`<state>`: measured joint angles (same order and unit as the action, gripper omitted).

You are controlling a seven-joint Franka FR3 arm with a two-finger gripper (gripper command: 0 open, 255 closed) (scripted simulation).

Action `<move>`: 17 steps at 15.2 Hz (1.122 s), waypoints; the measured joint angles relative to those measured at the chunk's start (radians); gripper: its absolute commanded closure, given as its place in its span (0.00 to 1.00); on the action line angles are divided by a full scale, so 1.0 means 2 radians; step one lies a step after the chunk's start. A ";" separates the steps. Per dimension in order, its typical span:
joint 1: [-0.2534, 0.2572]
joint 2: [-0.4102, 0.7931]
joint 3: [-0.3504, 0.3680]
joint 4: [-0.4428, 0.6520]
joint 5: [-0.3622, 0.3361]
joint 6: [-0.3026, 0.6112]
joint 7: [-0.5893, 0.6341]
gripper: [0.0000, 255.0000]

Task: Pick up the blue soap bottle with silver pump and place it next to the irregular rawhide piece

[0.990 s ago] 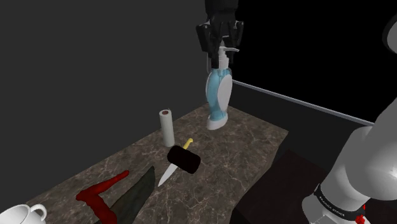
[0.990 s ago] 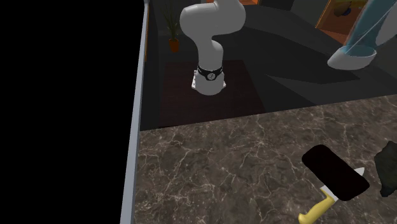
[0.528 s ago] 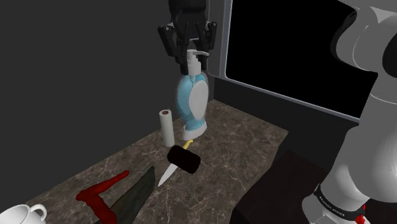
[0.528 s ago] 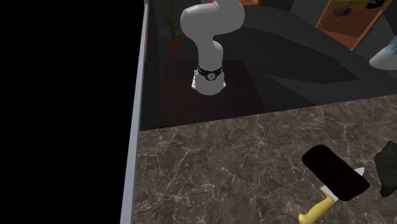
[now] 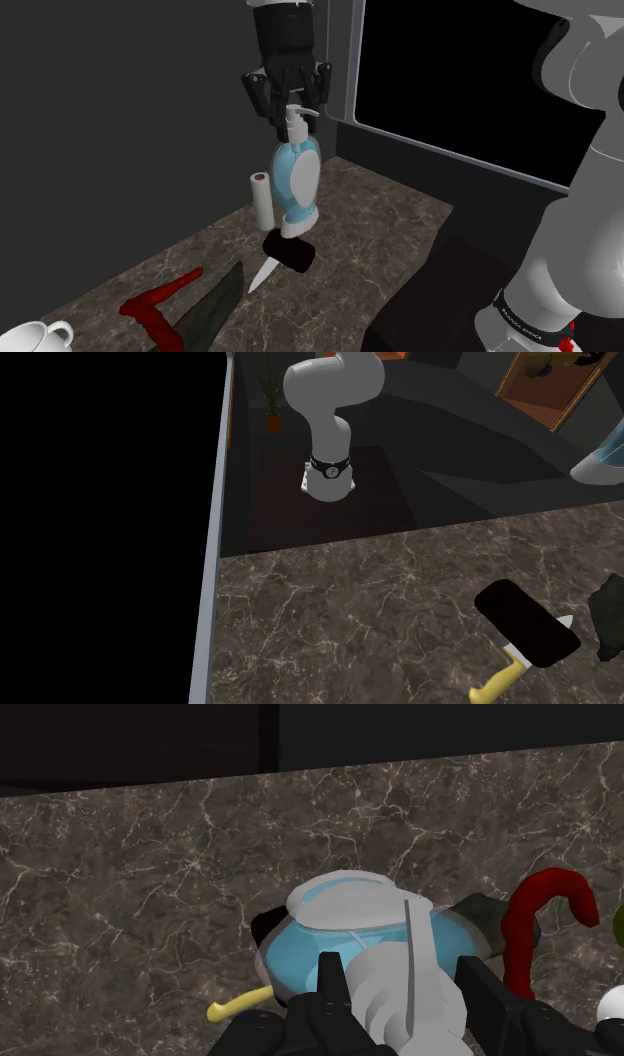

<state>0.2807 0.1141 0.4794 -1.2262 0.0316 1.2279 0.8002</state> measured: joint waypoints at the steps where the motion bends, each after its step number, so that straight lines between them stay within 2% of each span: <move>1: -0.003 -0.008 -0.002 -0.019 0.004 0.011 -0.004 1.00; 17: -0.015 -0.063 -0.010 -0.192 0.026 0.135 -0.028 1.00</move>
<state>0.2511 -0.0114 0.4599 -1.6108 0.0829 1.4971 0.7441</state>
